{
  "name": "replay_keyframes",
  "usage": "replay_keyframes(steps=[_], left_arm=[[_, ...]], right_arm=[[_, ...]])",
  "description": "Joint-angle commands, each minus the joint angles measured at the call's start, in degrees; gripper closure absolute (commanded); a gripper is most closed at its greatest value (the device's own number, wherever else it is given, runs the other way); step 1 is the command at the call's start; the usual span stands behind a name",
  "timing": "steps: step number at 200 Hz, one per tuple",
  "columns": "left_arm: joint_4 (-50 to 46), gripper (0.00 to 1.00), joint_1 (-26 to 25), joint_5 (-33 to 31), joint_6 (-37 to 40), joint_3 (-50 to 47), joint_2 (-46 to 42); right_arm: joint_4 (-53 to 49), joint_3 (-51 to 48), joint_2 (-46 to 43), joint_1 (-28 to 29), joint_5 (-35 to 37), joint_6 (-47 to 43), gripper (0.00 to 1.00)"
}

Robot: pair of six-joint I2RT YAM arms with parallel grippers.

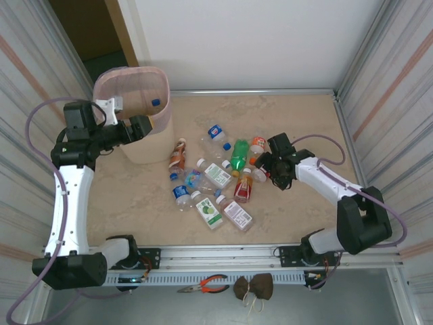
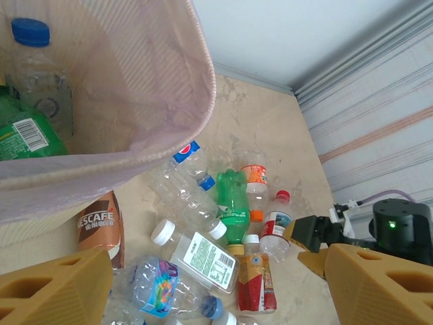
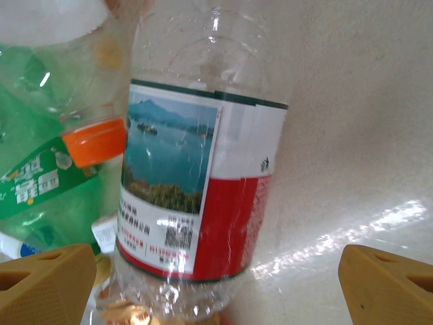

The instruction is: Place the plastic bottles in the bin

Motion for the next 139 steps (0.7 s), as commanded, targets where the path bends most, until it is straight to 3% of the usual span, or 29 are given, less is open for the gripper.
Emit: replay_keyframes(steps=[1,64,139], left_arm=[[1.0,0.18,-0.2,1.9,-0.8,-0.6,-1.3],[1.0,0.18,-0.1,2.2,-0.9,-0.8,-1.6],[1.2,0.18,-0.1,2.6,-1.4,-1.5,-2.2]], right_arm=[[3.2,0.1,2.8,-0.5,-2.6,2.6,0.09],[7.4,-0.6,9.0,-1.4,-5.2,5.4,0.16],[8.9,-2.1,9.8,-1.8,-5.7,5.3,0.32]])
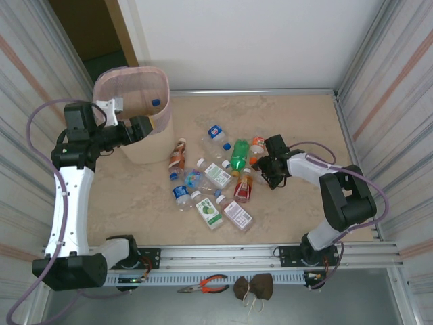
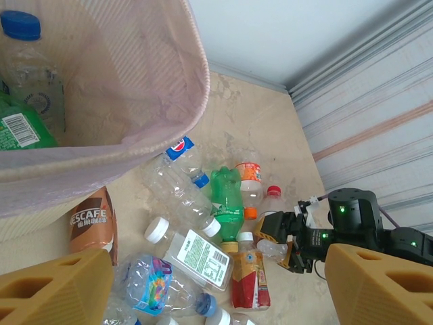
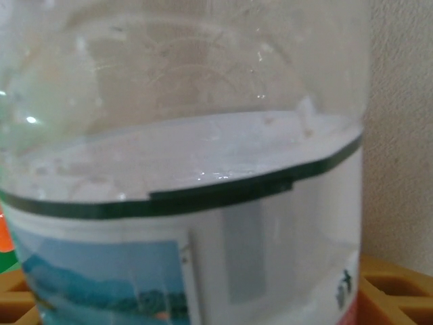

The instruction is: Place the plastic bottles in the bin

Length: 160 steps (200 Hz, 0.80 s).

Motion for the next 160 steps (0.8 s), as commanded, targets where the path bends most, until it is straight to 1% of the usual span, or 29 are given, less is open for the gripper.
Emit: replay_keyframes(steps=[1,27,70,74,95,118,144,160], left_arm=[[1.1,0.18,-0.1,1.7,-0.9,-0.9,-1.7],[1.4,0.18,-0.2,1.9,-1.2,-1.1,-1.7],[2.4,0.18,-0.1,2.3,-1.9,-1.5,-1.8],[2.5,0.18,-0.1,2.4,-1.9,-1.6,-1.7],[3.1,0.18,-0.2,2.6,-2.2,-1.8,-1.7],[4.8,0.20,-0.2,4.1,-2.6,-2.4,-1.7],[7.6,0.20,-0.5,6.8,-3.2,-3.3,-2.0],[10.5,0.21,-0.7,8.4,-4.3,-4.6,-2.6]], right_arm=[[0.1,-1.1,-0.5,-0.3,0.0,0.7,0.32],[-0.8,-1.3,-2.2,-0.3,1.3,0.3,0.36],[-3.6,-1.5,-6.5,-0.5,4.1,-0.7,0.37],[-4.1,-1.5,-7.0,-0.5,4.6,-2.8,0.37],[-5.3,-1.4,-10.3,-0.5,7.1,-6.0,0.37],[-4.6,-1.3,-14.6,-0.6,7.7,-12.2,0.37],[-1.6,-2.6,-21.2,-0.6,7.4,-21.6,0.37],[0.9,-4.3,-26.1,-0.6,5.3,-29.4,0.37]])
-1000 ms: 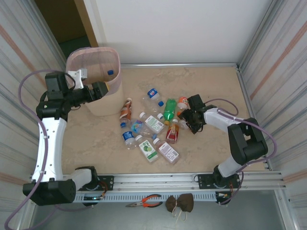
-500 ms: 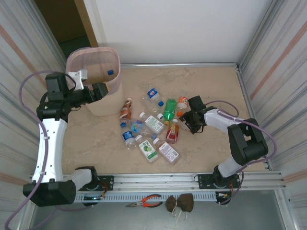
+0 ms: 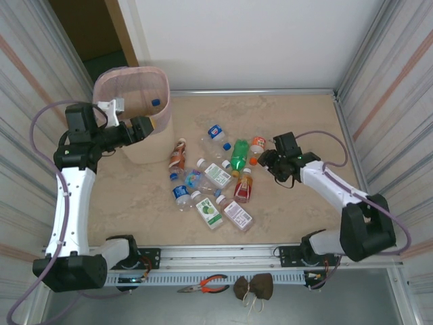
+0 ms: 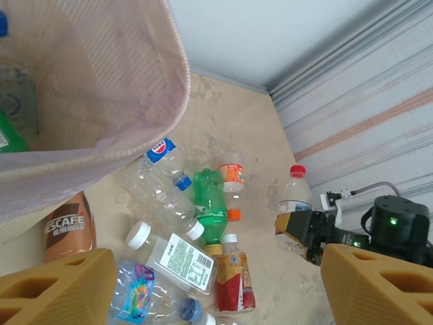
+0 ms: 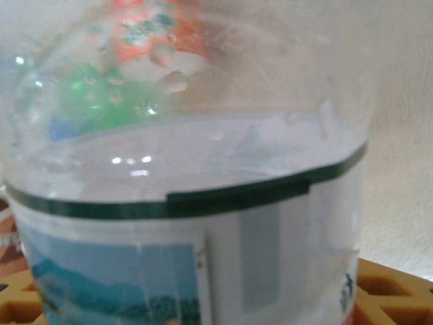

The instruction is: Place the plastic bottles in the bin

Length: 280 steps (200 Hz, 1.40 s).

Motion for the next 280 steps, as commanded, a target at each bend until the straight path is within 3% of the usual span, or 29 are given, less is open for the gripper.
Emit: replay_keyframes(steps=[1,70,112,134,175,231,280], left_arm=[[5.4,0.21,-0.6,4.5,-1.8,-1.5,-2.1],[8.8,0.22,-4.4,8.8,-0.8,-1.1,-1.2],[8.5,0.23,-10.7,9.4,2.7,1.6,0.1],[6.8,0.23,-14.5,8.0,5.1,3.5,1.3],[8.4,0.24,-23.3,3.3,7.7,4.5,2.8],[21.4,0.23,-33.3,-0.1,5.5,1.5,4.0],[25.8,0.22,-38.1,-1.5,7.3,1.4,5.2]], right_arm=[[3.0,-2.3,-6.7,-0.5,-0.9,-14.0,0.37],[3.0,-1.7,-18.2,-0.4,-7.6,-44.9,0.40],[0.8,0.9,-19.8,0.4,-8.9,-62.1,0.42],[0.7,2.8,-19.4,1.4,-9.4,-66.6,0.42],[3.7,5.9,-17.7,4.6,-14.9,-61.3,0.42],[13.8,6.3,-17.0,13.0,-18.3,-47.0,0.41],[19.3,8.0,-17.8,17.1,-21.5,-39.6,0.41]])
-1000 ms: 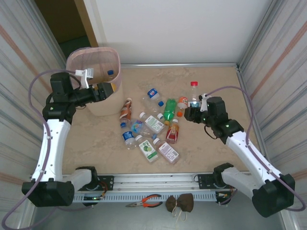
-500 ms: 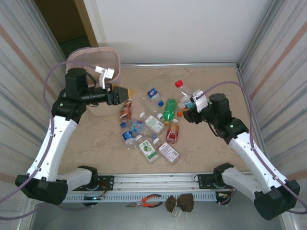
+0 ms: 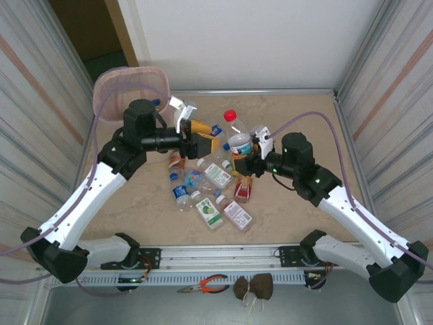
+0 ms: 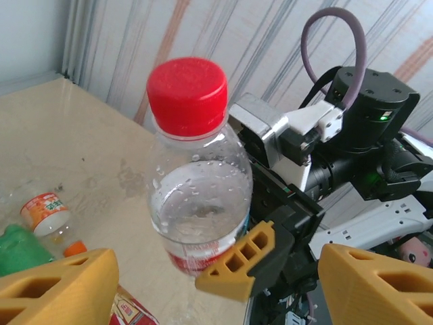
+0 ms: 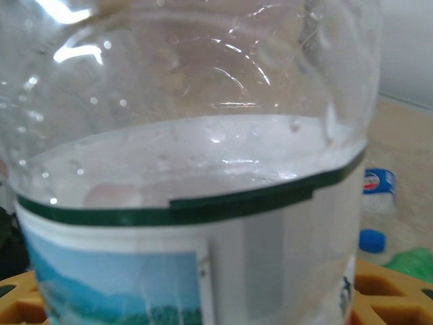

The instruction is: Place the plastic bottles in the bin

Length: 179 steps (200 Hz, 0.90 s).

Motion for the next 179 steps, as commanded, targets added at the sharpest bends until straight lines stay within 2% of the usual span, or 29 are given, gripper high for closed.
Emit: replay_keyframes(steps=[1,98,152,179], left_arm=[[5.0,0.22,-1.4,-1.2,1.6,-0.7,0.0],[14.8,0.20,-8.0,6.5,6.0,0.4,0.8],[18.7,0.22,-9.9,10.3,6.9,1.3,1.6],[20.7,0.26,-10.0,11.4,6.9,1.2,1.3]], right_arm=[[5.4,3.0,-0.9,1.3,-3.0,6.1,0.40],[12.0,6.2,-3.7,4.0,-15.8,12.7,0.41],[12.4,7.2,-3.8,6.7,-17.3,12.2,0.41],[11.7,7.1,-3.9,7.6,-16.1,11.4,0.41]])
